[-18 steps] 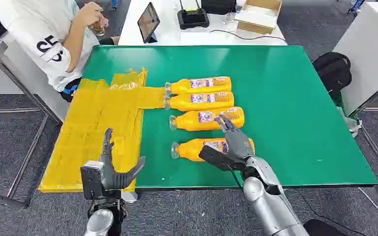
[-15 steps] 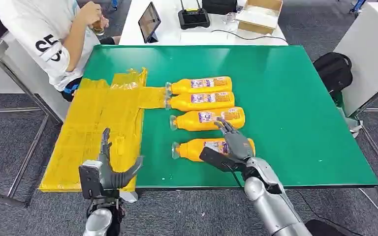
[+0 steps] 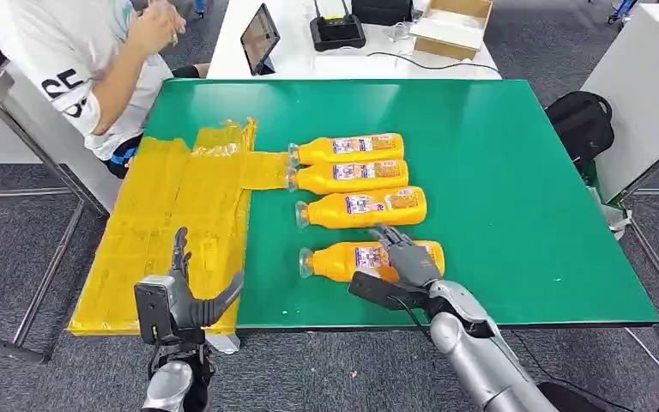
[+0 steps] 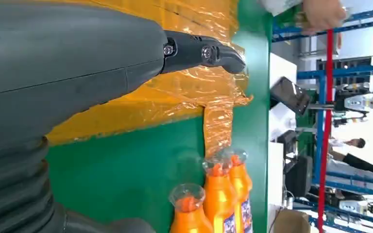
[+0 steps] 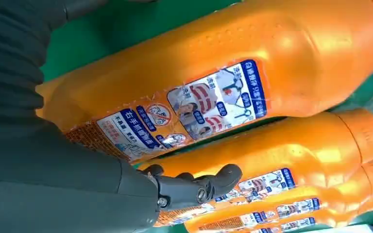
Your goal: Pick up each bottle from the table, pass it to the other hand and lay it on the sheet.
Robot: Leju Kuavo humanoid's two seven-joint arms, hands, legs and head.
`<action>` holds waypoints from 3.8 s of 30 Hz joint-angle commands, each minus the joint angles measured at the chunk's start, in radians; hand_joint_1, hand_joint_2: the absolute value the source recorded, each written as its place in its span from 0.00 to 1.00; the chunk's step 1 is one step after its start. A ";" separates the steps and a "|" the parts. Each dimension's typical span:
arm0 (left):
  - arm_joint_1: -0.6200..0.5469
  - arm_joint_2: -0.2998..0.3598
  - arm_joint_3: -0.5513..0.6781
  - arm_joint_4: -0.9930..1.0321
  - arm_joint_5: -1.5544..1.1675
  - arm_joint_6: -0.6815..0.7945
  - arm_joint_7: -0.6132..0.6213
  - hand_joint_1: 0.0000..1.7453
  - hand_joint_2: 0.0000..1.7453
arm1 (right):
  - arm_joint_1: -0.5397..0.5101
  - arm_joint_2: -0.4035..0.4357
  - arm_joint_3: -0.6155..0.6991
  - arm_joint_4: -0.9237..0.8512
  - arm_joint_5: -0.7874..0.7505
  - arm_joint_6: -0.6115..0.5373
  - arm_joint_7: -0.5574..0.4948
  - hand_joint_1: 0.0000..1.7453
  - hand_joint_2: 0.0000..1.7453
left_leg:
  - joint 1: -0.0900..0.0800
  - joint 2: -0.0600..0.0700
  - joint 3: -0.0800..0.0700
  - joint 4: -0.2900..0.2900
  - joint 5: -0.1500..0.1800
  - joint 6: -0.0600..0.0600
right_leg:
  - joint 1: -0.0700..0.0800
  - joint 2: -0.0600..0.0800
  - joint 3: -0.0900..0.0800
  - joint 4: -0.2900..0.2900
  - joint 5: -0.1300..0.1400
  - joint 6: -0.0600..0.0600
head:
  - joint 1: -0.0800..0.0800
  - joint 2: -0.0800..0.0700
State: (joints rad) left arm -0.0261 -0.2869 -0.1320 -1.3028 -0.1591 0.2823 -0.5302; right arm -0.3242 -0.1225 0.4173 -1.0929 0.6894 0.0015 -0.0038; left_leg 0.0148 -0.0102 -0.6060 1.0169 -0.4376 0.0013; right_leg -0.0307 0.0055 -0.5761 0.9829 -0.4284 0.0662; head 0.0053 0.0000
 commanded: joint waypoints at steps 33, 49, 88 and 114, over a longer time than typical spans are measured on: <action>-0.047 0.015 0.031 0.142 0.047 -0.026 0.020 0.00 1.00 | -0.035 -0.018 -0.019 0.177 -0.065 -0.016 0.011 1.00 1.00 | 0.001 0.002 0.007 -0.001 0.000 0.000 | 0.002 0.000 0.007 -0.003 0.000 -0.003 | 0.000 0.000; -0.038 0.011 -0.050 0.106 0.100 -0.088 0.005 0.00 1.00 | 0.212 0.180 -0.268 -0.327 -0.205 -0.429 -0.418 1.00 1.00 | 0.001 0.001 0.003 0.001 -0.002 0.000 | 0.002 0.000 0.003 0.001 -0.001 -0.005 | 0.000 0.000; -0.064 0.039 -0.252 0.000 0.367 -0.510 0.031 0.00 1.00 | 0.208 0.317 -0.027 0.091 -0.178 -0.432 -0.658 1.00 1.00 | 0.000 0.002 0.002 -0.001 -0.001 0.001 | 0.001 0.001 0.002 -0.001 0.000 -0.002 | 0.000 0.000; -0.058 0.025 -0.218 0.011 0.532 -0.627 0.062 1.00 1.00 | 0.191 0.311 0.035 0.182 -0.150 -0.412 -0.613 1.00 1.00 | 0.001 0.001 0.004 -0.001 -0.001 0.001 | 0.002 -0.001 0.004 -0.002 -0.001 -0.004 | 0.001 0.000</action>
State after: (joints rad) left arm -0.0418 -0.2789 -0.3490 -1.3336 0.3144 -0.3029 -0.4787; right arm -0.1121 0.2029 0.4067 -1.0227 0.5272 -0.4311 -0.6256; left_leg 0.0149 -0.0095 -0.6064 1.0168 -0.4379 0.0016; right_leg -0.0307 0.0060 -0.5771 0.9829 -0.4286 0.0663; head 0.0061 0.0000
